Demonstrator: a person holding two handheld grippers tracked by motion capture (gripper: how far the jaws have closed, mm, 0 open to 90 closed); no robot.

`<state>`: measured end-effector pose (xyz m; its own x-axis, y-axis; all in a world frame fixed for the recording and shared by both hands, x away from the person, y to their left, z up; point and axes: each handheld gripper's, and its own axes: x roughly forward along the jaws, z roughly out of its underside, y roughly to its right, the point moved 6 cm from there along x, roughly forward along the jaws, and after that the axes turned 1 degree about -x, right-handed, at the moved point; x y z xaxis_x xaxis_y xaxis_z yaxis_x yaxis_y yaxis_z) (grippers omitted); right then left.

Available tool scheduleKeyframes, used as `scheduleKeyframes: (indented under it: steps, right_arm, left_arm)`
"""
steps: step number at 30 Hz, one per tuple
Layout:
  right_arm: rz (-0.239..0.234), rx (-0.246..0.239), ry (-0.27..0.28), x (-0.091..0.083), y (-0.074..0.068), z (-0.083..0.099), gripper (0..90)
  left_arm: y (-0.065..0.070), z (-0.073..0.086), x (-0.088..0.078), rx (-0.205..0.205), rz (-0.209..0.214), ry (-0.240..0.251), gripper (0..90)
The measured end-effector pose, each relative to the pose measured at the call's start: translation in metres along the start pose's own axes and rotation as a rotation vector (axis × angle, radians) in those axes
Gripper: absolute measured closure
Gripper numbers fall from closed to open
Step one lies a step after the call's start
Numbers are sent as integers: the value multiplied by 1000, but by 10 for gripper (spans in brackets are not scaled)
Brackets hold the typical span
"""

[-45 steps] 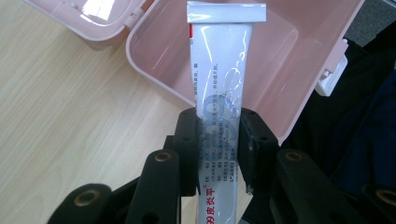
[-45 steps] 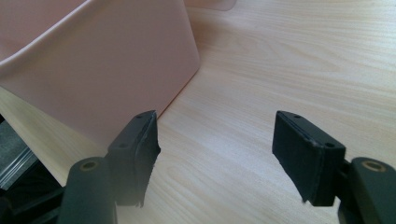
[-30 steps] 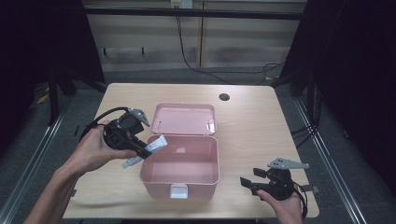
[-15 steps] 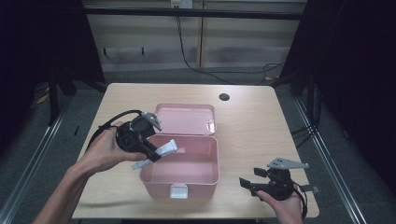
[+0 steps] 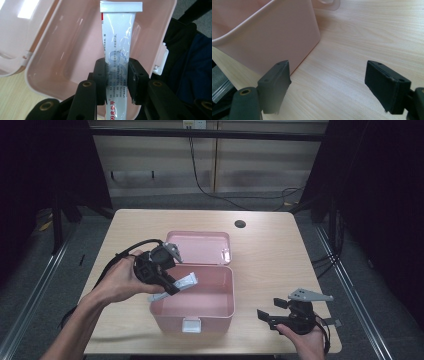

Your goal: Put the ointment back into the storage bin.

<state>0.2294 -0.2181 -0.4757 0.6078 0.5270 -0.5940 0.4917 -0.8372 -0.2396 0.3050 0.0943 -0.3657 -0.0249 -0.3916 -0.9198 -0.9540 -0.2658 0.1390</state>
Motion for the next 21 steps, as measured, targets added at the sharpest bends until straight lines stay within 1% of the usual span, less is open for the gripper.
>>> scheduleKeyframes:
  steps: [1, 5, 6, 8, 9, 10, 11, 12, 13, 14, 16, 17, 18, 19, 21]
  right_arm:
    - [0, 1, -1, 0, 0, 0, 200]
    - [-3, 0, -1, 1, 0, 0, 196]
    - [-3, 0, -1, 1, 0, 0, 193]
    - [-1, 1, -1, 1, 0, 0, 191]
    - [-1, 3, -2, 0, 0, 0, 190]
    - [-1, 3, -1, 0, 0, 0, 189]
    - [0, 3, 0, 0, 0, 0, 187]
    - [0, 3, -2, 0, 0, 0, 185]
    - [-3, 2, -3, 1, 0, 0, 185]
    - [-1, -2, -5, 1, 0, 0, 184]
    - [-1, -1, -9, 1, 0, 0, 183]
    - [-2, -1, -9, 1, 0, 0, 183]
    - [-2, -1, -9, 1, 0, 0, 183]
    - [-3, -1, -10, 1, 0, 0, 183]
    - [-3, -3, -9, 1, 0, 0, 183]
  left_arm:
    - [1, -1, 2, -1, -2, 1, 710]
    - [1, -1, 6, 30, -1, -24, 710]
    - [1, -2, 7, 23, 2, -19, 710]
    - [0, -2, 10, 29, 3, -29, 711]
    - [1, -2, 10, 23, -3, -28, 711]
    - [2, -3, 12, 26, 3, -26, 711]
    - [2, -3, 13, 40, 2, -34, 711]
    - [3, -3, 15, 33, 2, -31, 711]
    - [4, -4, 17, 45, 1, -37, 710]
    - [5, -5, 20, 57, 9, -33, 710]
    - [11, -5, 26, 91, 29, -44, 710]
    - [12, -5, 30, 98, 27, -51, 711]
    - [13, -5, 33, 89, 27, -62, 711]
    - [12, -6, 35, 95, 21, -80, 710]
    - [12, -6, 36, 95, 26, -87, 710]
